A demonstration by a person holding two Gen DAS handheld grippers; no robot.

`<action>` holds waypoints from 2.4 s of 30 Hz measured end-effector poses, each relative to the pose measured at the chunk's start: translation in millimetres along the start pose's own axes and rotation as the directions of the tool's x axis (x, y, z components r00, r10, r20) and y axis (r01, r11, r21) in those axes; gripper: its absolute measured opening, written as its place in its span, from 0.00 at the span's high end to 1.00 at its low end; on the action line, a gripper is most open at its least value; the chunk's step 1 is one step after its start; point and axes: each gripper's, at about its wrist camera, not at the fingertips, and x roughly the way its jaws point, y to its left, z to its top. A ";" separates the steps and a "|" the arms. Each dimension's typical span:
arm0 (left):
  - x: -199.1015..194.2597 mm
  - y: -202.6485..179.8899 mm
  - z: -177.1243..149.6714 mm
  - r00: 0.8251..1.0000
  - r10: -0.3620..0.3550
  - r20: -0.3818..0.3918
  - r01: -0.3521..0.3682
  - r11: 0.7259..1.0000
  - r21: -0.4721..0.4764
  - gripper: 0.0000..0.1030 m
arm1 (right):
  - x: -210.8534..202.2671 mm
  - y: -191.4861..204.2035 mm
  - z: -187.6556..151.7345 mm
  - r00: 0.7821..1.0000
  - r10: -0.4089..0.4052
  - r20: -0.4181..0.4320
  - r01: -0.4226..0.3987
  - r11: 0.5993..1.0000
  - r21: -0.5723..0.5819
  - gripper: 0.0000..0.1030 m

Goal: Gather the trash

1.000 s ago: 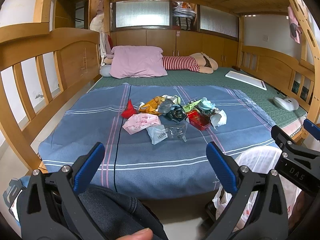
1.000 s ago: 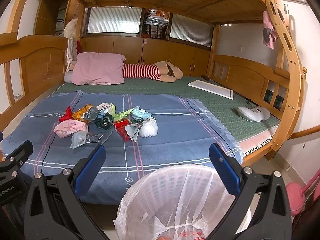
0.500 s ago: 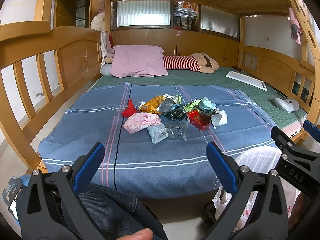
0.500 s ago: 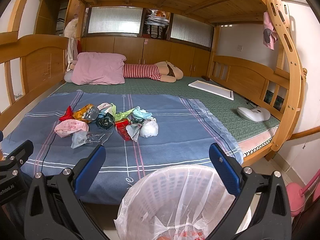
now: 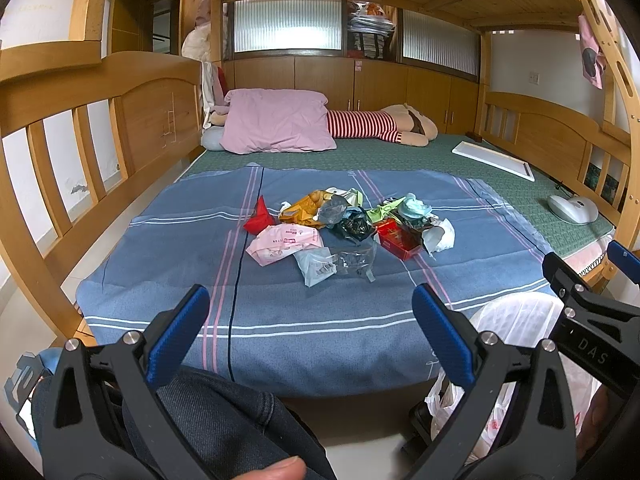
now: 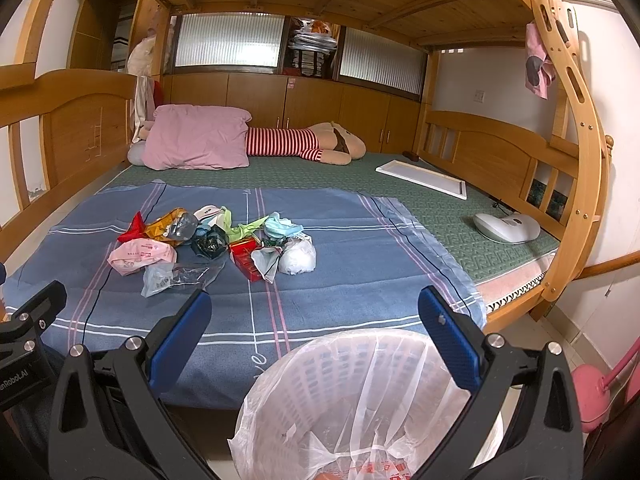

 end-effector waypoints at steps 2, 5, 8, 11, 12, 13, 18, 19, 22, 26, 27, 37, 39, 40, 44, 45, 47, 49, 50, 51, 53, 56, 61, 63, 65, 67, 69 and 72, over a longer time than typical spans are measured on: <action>0.0 0.0 -0.1 1.000 0.000 0.000 0.000 1.000 0.000 0.02 | 0.0 0.1 -0.2 1.000 0.001 -0.002 -0.001 1.000 0.001 0.02; 0.0 0.1 -0.1 1.000 0.001 0.000 -0.001 1.000 -0.001 0.02 | -0.2 0.4 -0.3 1.000 -0.001 0.001 0.001 1.000 -0.002 0.02; -0.2 1.4 -1.6 1.000 0.002 0.001 -0.002 1.000 -0.006 0.02 | -0.2 -0.1 0.0 1.000 0.001 0.002 -0.001 1.000 -0.001 0.02; -0.4 2.0 -2.5 1.000 0.005 0.002 -0.005 1.000 -0.011 0.02 | -0.5 1.0 -1.2 1.000 -0.002 0.004 0.002 1.000 -0.003 0.02; -0.4 2.2 -2.4 1.000 0.005 0.002 -0.005 1.000 -0.013 0.02 | -0.5 1.2 -1.5 1.000 -0.002 0.003 0.002 1.000 -0.003 0.02; -0.6 2.4 -2.6 1.000 0.006 0.003 -0.006 1.000 -0.015 0.02 | -0.3 1.4 -1.4 1.000 -0.002 0.003 0.002 1.000 -0.003 0.02; -0.8 2.9 -1.5 1.000 0.006 0.003 -0.006 1.000 -0.020 0.02 | -0.3 1.4 -1.6 1.000 -0.002 0.003 0.002 1.000 -0.005 0.02; -0.8 2.9 -1.7 1.000 0.006 0.003 -0.006 1.000 -0.019 0.02 | -0.4 1.2 -1.3 1.000 -0.003 0.004 0.003 1.000 -0.004 0.02; -0.7 3.0 -1.7 1.000 0.006 0.002 -0.006 1.000 -0.019 0.02 | -0.4 1.1 -1.1 1.000 -0.002 0.003 0.002 1.000 -0.004 0.02; -0.6 3.0 -1.8 1.000 0.005 0.001 -0.005 1.000 -0.019 0.02 | -0.3 1.0 -1.5 1.000 -0.002 0.003 0.002 1.000 -0.002 0.02; -0.6 3.0 -1.7 1.000 0.005 0.001 -0.005 1.000 -0.019 0.02 | -0.4 1.2 -1.4 1.000 -0.003 0.003 0.003 1.000 -0.003 0.02; -0.6 2.8 -1.8 1.000 0.005 0.001 -0.005 1.000 -0.020 0.02 | -0.2 1.4 -0.7 1.000 -0.004 0.003 0.004 1.000 -0.005 0.02; -0.2 2.4 -1.9 1.000 0.005 0.001 -0.005 1.000 -0.021 0.02 | -0.1 1.2 -0.9 1.000 -0.003 0.003 0.003 1.000 -0.004 0.02; -0.2 2.4 -1.9 1.000 0.006 0.001 -0.006 1.000 -0.021 0.02 | -0.2 1.4 -0.6 1.000 -0.004 0.002 0.004 1.000 -0.004 0.02; 0.3 2.5 -1.9 1.000 0.006 0.000 -0.006 1.000 -0.021 0.02 | 0.1 1.0 -0.5 1.000 -0.004 0.002 0.004 1.000 -0.004 0.02; 0.2 2.6 -1.9 1.000 0.005 0.000 -0.005 1.000 -0.021 0.02 | 0.1 0.9 -0.7 1.000 -0.004 0.001 0.004 1.000 -0.004 0.02; 0.2 2.6 -1.9 1.000 0.006 0.000 -0.006 1.000 -0.021 0.03 | 0.3 1.1 -0.8 1.000 -0.002 0.000 0.002 1.000 -0.005 0.02; 0.2 2.7 -1.9 1.000 0.006 0.001 -0.006 1.000 -0.022 0.02 | 0.4 0.9 -0.4 1.000 -0.003 0.000 0.003 1.000 -0.005 0.02; 0.2 2.7 -1.8 1.000 0.006 0.000 -0.006 1.000 -0.022 0.02 | 0.5 0.7 -0.5 1.000 -0.002 0.000 0.002 1.000 -0.004 0.02; 0.2 2.4 -2.1 1.000 0.006 0.000 -0.006 1.000 -0.022 0.02 | 0.5 1.0 -0.5 1.000 -0.002 0.000 0.002 1.000 -0.004 0.02; 0.1 2.8 -1.7 1.000 0.005 0.000 -0.005 1.000 -0.022 0.02 | 0.5 1.0 -0.6 1.000 -0.003 0.000 0.003 1.000 -0.005 0.02; 0.1 3.0 -1.6 1.000 0.004 0.001 -0.004 1.000 -0.022 0.02 | 0.8 0.8 -0.8 1.000 -0.003 0.000 0.003 1.000 -0.004 0.02; 0.0 2.9 -1.8 1.000 0.005 0.000 -0.005 1.000 -0.023 0.02 | 0.5 1.0 -0.7 1.000 -0.003 0.000 0.003 1.000 -0.005 0.02; 0.1 3.1 -1.3 1.000 0.004 0.000 -0.005 1.000 -0.022 0.02 | 0.6 0.9 -0.8 1.000 -0.003 0.000 0.003 1.000 -0.005 0.02; 0.1 3.1 -1.3 1.000 0.004 0.000 -0.004 1.000 -0.022 0.02 | 0.6 0.7 -1.0 1.000 -0.003 0.000 0.003 1.000 -0.004 0.02; 0.0 3.1 -1.3 1.000 0.005 0.001 -0.005 1.000 -0.022 0.02 | 0.5 0.9 -0.7 1.000 -0.003 0.000 0.003 1.000 -0.005 0.02; 0.1 3.3 -1.1 1.000 0.004 0.000 -0.004 1.000 -0.023 0.02 | 0.6 1.0 -1.0 1.000 -0.003 0.000 0.003 1.000 -0.005 0.02; 0.5 2.8 -1.9 1.000 0.005 -0.001 -0.005 1.000 -0.023 0.02 | 0.6 0.5 -0.9 1.000 -0.002 -0.001 0.002 1.000 -0.004 0.02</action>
